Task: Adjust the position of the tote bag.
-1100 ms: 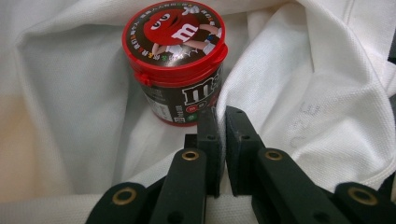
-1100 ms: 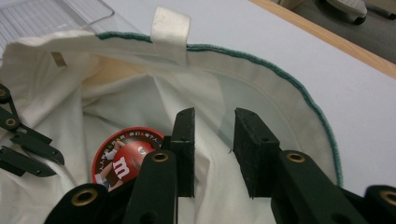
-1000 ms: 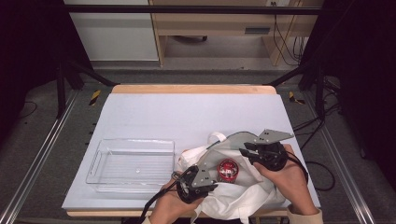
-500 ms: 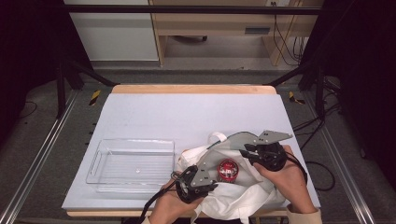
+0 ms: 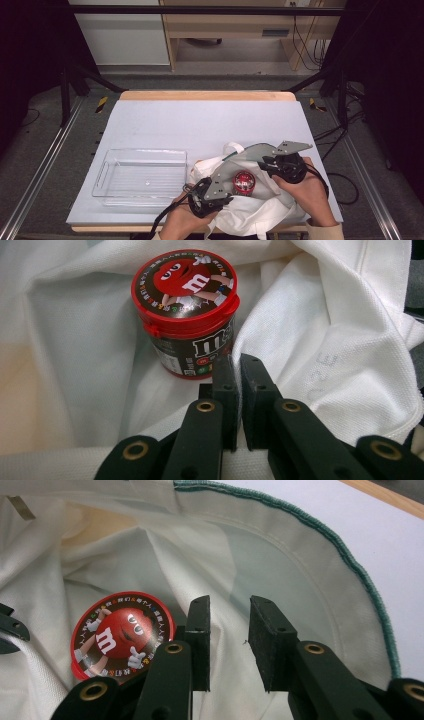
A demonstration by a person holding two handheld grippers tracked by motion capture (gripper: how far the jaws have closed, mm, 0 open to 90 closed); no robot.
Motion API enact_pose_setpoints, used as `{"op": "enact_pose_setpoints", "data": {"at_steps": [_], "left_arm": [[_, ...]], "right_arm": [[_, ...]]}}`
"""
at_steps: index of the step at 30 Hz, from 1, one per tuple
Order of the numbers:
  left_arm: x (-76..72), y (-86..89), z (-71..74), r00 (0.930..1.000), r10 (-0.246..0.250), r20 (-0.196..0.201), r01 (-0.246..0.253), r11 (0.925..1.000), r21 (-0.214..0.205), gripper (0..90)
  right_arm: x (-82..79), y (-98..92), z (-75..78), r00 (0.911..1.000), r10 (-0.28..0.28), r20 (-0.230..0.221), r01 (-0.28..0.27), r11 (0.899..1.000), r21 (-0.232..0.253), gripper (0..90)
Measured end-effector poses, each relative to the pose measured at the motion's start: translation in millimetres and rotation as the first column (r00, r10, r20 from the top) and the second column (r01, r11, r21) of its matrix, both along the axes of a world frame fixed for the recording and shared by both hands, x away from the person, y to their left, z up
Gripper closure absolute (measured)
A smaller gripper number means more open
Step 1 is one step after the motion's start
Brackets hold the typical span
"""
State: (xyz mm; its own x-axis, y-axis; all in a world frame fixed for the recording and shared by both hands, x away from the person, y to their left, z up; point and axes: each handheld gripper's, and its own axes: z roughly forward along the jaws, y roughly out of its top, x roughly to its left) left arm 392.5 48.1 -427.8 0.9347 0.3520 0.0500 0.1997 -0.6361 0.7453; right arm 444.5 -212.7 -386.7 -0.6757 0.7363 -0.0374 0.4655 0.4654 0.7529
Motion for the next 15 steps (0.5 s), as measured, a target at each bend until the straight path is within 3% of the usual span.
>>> {"op": "enact_pose_setpoints", "data": {"at_steps": [10,13,15], "left_arm": [[-0.6,0.0,1.3,1.0000,-0.002,0.002,0.002,1.0000,-0.004,86.5],[-0.9,-0.2,1.8,1.0000,-0.003,0.005,0.003,1.0000,-0.005,86.6],[-0.9,-0.1,1.6,1.0000,-0.004,0.004,0.004,1.0000,-0.005,86.7]], "right_arm": [[8.4,5.3,-16.2,0.9993,0.000,-0.038,-0.001,1.000,-0.016,64.5],[11.3,6.5,-23.9,0.9981,0.004,-0.062,-0.005,1.000,-0.018,67.8],[12.0,7.2,-26.0,0.9979,0.000,-0.065,-0.001,1.000,-0.022,75.5]]}}
